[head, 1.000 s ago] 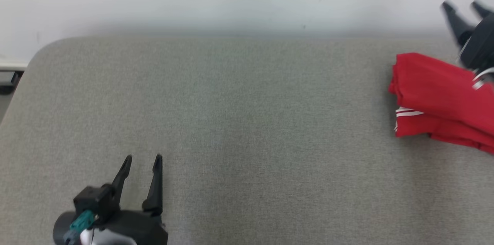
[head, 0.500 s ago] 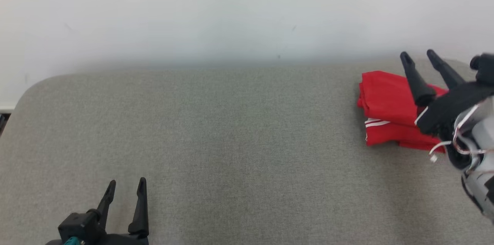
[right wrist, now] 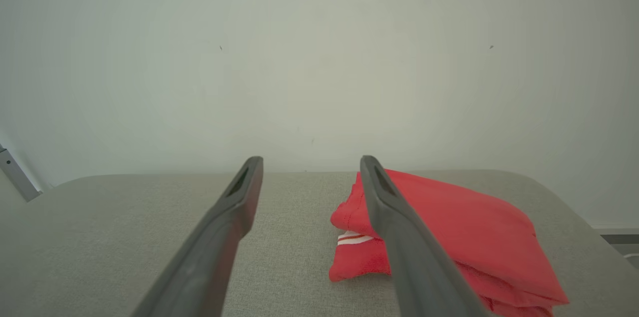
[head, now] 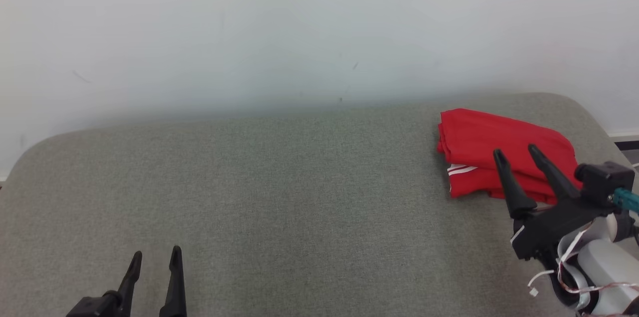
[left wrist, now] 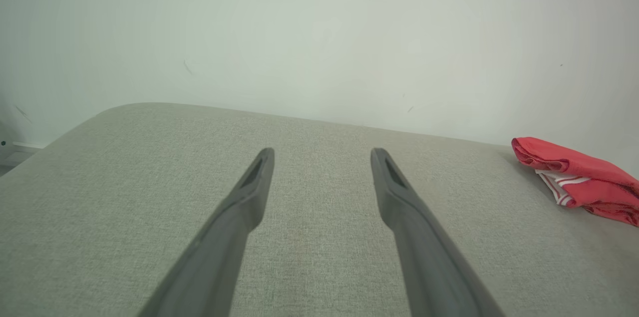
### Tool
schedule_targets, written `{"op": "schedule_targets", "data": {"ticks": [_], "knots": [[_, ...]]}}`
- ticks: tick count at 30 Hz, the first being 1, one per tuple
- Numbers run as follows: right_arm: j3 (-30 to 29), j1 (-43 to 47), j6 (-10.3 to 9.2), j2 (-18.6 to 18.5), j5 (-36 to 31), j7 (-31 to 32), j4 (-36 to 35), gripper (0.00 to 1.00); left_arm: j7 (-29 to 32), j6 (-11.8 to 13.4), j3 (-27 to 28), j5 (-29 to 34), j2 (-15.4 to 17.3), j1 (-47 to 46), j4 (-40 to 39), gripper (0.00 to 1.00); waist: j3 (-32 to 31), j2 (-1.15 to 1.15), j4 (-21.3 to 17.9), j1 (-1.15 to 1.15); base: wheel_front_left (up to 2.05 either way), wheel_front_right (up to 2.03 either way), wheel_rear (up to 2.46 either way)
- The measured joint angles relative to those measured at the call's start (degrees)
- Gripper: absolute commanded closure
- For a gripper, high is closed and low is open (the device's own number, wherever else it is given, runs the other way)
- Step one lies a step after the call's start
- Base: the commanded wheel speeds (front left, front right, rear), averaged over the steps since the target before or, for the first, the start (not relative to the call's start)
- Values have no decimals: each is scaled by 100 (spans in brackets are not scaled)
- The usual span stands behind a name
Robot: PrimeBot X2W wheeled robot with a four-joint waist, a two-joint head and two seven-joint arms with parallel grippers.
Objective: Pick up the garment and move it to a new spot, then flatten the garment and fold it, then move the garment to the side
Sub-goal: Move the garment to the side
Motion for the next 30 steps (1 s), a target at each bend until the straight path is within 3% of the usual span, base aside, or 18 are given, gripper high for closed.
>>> {"op": "schedule_targets", "data": {"ticks": [12,19,27,30], "knots": [[-155,942,-242,-27,-586,-21,-892,0,-12,45,120,26,-100,236,-185,0,-97,0,-76,0,0,0,0],[-691,1499,-272,-14,-743,-40,-1079,0,-3,46,224,136,-86,287,-271,0,-91,0,-63,1,0,0,0],[-1589,2312,-274,558,-1232,-43,-956,0,97,52,307,493,-44,494,-313,0,-90,0,-41,1,0,0,0],[-1846,2419,-274,612,-1305,-43,-905,0,121,52,313,552,-53,495,-365,0,-81,0,-44,0,0,0,0]]}}
